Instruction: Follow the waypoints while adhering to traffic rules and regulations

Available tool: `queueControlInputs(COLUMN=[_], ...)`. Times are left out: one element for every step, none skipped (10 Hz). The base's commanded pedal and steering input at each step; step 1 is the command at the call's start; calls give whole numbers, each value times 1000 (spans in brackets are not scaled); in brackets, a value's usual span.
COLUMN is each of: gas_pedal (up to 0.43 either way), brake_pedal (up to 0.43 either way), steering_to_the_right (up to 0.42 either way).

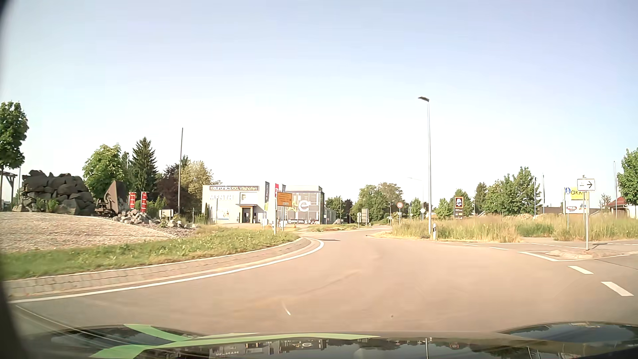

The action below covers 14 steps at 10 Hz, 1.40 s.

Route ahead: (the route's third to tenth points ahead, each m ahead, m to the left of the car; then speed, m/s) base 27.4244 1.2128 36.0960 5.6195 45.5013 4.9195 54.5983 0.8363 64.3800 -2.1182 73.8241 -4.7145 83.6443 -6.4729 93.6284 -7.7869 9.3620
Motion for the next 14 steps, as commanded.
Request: queueControlInputs(gas_pedal=[197,228,228,220,197,197,197,189,189,157,157,157,157,169], brake_pedal=[0,0,0,0,0,0,0,0,0,0,0,0,0,0], steering_to_the_right=[20,9,9,9,9,6,2,0,0,-1,0,-3,-6,-12])
